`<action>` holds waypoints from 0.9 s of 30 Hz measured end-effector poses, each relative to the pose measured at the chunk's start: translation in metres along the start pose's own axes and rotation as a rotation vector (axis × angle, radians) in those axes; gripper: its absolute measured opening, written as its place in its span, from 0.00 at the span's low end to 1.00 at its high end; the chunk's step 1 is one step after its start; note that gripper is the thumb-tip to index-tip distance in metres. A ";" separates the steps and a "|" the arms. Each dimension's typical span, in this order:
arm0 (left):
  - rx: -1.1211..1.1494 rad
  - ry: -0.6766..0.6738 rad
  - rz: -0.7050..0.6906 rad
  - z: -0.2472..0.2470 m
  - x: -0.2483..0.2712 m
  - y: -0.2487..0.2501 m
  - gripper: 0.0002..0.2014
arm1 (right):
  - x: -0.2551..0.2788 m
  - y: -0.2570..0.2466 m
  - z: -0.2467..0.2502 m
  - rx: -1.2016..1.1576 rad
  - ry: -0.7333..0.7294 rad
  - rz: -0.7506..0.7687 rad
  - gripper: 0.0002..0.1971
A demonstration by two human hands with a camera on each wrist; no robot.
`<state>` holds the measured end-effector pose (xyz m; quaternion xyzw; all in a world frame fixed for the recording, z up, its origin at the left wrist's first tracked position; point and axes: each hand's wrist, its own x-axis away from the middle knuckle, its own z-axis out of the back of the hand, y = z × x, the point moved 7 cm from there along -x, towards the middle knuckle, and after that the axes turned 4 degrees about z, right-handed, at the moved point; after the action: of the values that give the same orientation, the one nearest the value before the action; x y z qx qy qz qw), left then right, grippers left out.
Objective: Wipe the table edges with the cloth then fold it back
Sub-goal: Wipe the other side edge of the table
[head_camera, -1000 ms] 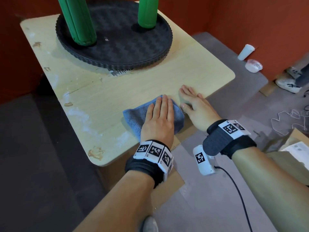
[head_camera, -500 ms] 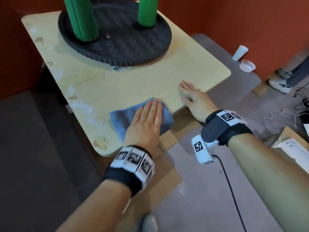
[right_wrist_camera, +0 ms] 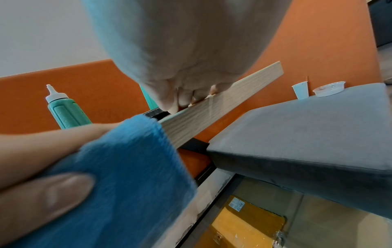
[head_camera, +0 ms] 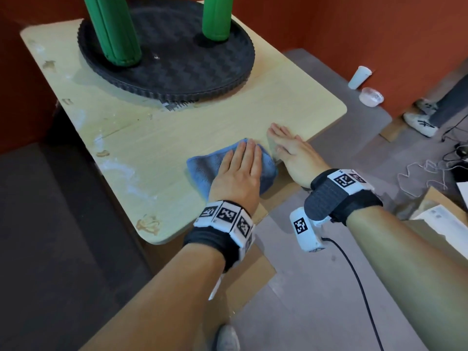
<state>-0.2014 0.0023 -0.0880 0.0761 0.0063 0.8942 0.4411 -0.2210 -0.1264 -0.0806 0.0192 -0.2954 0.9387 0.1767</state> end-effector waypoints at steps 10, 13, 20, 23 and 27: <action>0.000 -0.018 -0.021 0.003 -0.008 -0.002 0.32 | 0.000 -0.001 -0.005 0.010 0.052 -0.007 0.25; 0.003 -0.026 -0.060 -0.001 0.007 -0.011 0.31 | 0.000 -0.002 -0.005 0.068 0.031 0.006 0.27; -0.015 0.005 -0.021 -0.002 0.020 -0.022 0.33 | 0.003 0.005 -0.016 0.322 -0.034 0.081 0.28; -0.014 0.023 -0.012 -0.002 0.017 -0.020 0.31 | 0.005 0.005 -0.017 0.344 -0.027 0.083 0.28; 0.004 0.032 -0.032 -0.003 0.033 -0.029 0.31 | 0.004 0.005 -0.016 0.366 -0.033 0.085 0.28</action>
<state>-0.1991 0.0459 -0.0887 0.0625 0.0163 0.8882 0.4549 -0.2252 -0.1200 -0.0961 0.0538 -0.1232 0.9829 0.1257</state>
